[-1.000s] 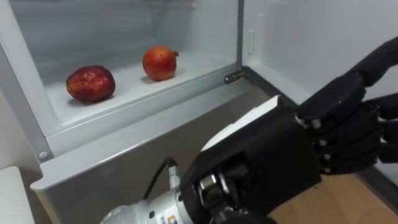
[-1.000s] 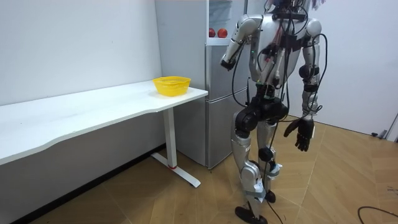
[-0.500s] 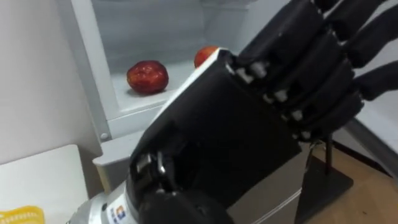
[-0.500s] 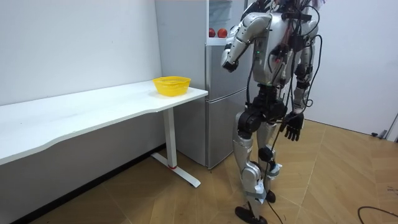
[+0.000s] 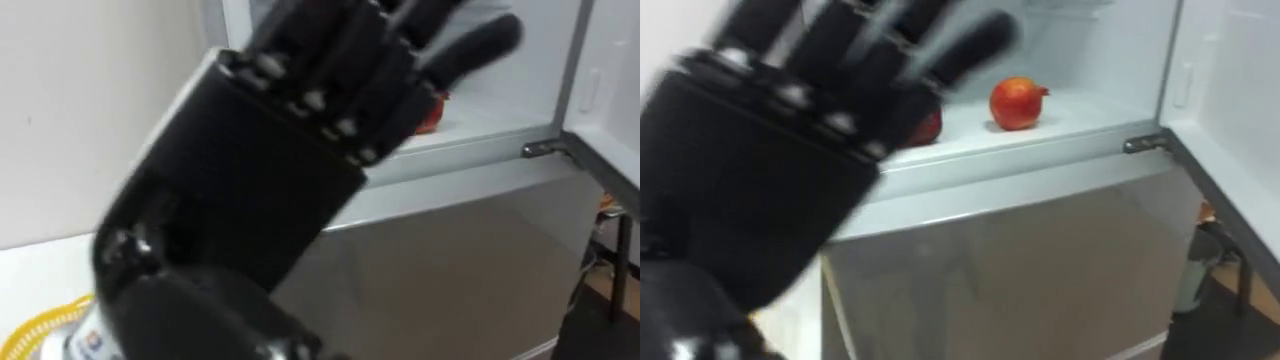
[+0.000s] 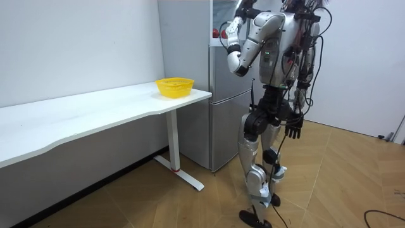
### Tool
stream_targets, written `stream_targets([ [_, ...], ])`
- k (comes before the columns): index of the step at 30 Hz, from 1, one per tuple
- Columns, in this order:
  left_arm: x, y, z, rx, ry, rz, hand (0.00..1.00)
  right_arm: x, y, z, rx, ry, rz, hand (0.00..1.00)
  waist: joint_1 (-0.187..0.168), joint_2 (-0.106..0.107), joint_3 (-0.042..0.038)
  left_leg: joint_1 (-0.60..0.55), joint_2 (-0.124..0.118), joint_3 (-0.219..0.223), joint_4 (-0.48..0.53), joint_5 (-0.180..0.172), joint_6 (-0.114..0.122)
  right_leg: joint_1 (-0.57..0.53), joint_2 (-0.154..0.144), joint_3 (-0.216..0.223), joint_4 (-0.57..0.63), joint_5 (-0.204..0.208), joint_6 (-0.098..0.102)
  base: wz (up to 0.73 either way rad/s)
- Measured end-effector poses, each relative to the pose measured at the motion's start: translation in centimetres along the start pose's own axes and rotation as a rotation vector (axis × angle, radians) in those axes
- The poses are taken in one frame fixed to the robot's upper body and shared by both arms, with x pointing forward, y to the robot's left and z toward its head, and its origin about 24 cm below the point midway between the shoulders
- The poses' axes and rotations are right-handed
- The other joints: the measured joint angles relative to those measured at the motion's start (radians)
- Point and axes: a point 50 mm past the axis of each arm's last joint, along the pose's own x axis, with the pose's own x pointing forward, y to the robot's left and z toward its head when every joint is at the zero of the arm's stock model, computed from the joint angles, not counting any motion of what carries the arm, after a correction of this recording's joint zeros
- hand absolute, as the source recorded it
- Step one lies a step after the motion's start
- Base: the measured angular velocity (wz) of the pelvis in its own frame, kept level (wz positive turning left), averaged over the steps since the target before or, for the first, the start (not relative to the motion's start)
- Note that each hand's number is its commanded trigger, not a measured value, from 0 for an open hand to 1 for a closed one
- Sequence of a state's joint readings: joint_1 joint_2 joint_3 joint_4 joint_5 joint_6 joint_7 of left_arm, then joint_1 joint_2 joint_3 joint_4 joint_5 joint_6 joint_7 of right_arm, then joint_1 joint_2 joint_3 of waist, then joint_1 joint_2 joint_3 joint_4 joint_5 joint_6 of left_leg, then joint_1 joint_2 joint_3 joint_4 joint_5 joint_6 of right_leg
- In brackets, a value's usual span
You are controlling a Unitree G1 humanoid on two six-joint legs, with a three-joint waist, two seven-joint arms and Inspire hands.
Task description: Retrieve from the upper fridge
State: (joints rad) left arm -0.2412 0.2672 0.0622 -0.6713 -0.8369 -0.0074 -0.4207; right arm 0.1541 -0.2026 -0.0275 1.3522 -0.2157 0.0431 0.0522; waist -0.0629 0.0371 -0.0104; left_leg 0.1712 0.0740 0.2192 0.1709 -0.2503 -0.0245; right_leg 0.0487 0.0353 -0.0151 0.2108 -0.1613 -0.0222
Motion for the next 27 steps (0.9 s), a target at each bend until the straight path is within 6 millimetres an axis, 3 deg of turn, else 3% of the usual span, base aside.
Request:
stream_targets([
  [2,-1.1,1.7,1.6,0.180,0.017,0.134,0.00,-0.1,0.3,-1.2,0.053,0.016,-0.009,0.00,0.043,0.006,-0.0014,0.008,0.000,-0.007,-0.003,0.001,-0.002,0.009,0.000,-0.005,-0.001,-0.004,-0.003,0.15],
  [4,-3.7,3.9,4.1,0.468,0.061,0.377,0.00,-0.2,0.6,-2.3,0.100,0.035,-0.020,0.00,0.070,0.013,-0.0003,0.017,-0.001,-0.031,-0.003,0.001,-0.003,0.021,-0.003,-0.028,-0.006,-0.012,-0.004,0.26],
  [8,-7.8,5.9,8.4,0.853,0.091,0.763,0.00,-0.4,0.5,-4.0,0.154,0.060,-0.054,0.00,0.135,0.030,-0.0023,0.007,-0.004,-0.070,0.000,0.002,-0.003,0.027,-0.009,-0.061,-0.009,-0.020,-0.004,0.29],
  [11,-11.9,7.4,11.3,1.065,0.089,1.069,0.00,-0.5,-0.1,-4.5,0.141,0.074,-0.088,0.00,0.185,0.036,0.0045,0.010,-0.010,-0.091,0.000,0.002,-0.004,0.040,-0.018,-0.083,-0.007,-0.030,-0.002,0.23],
  [13,-16.3,8.2,12.7,1.146,0.152,1.333,0.00,-0.6,-0.8,-4.2,0.139,0.051,-0.109,0.00,0.201,0.049,0.0089,0.017,-0.018,-0.113,0.000,0.002,-0.003,0.054,-0.024,-0.095,-0.008,-0.036,0.003,0.23],
  [14,-17.5,8.4,12.8,1.155,0.176,1.396,0.00,-0.6,-0.9,-4.1,0.140,0.041,-0.115,0.00,0.203,0.051,0.0095,0.017,-0.020,-0.116,0.000,0.002,-0.003,0.054,-0.027,-0.100,-0.008,-0.040,0.004,0.29],
  [15,-20.2,8.5,12.9,1.164,0.242,1.528,0.00,-0.6,-1.1,-3.6,0.139,0.027,-0.122,0.00,0.209,0.054,0.0095,0.014,-0.025,-0.124,0.000,0.002,-0.003,0.052,-0.034,-0.108,-0.003,-0.047,0.007,0.25],
  [18,-26.7,7.5,12.6,1.146,0.416,1.827,0.00,-0.5,-1.1,-2.8,0.129,0.003,-0.121,0.00,0.220,0.059,0.0080,0.013,-0.031,-0.144,-0.002,0.002,-0.003,0.053,-0.039,-0.113,-0.003,-0.051,0.011,0.11],
  [22,-35.1,3.4,11.0,1.008,0.617,2.226,0.00,-0.5,-0.8,-2.9,0.115,0.028,-0.101,0.00,0.233,0.051,0.0056,0.006,-0.040,-0.164,-0.001,0.002,-0.002,0.052,-0.049,-0.127,-0.004,-0.053,0.015,0.06],
  [24,-37.7,1.9,10.1,0.936,0.695,2.379,0.00,-0.5,-0.6,-3.2,0.119,0.054,-0.089,0.00,0.231,0.048,0.0004,0.002,-0.044,-0.186,-0.001,0.003,-0.001,0.055,-0.051,-0.139,-0.005,-0.055,0.017,0.20],
  [27,-40.9,-0.7,8.1,0.821,0.875,2.526,0.00,-0.5,-0.6,-3.6,0.142,0.081,-0.085,0.00,0.230,0.034,-0.0001,-0.002,-0.047,-0.202,0.000,0.003,0.000,0.060,-0.056,-0.154,-0.006,-0.055,0.018,0.16],
])
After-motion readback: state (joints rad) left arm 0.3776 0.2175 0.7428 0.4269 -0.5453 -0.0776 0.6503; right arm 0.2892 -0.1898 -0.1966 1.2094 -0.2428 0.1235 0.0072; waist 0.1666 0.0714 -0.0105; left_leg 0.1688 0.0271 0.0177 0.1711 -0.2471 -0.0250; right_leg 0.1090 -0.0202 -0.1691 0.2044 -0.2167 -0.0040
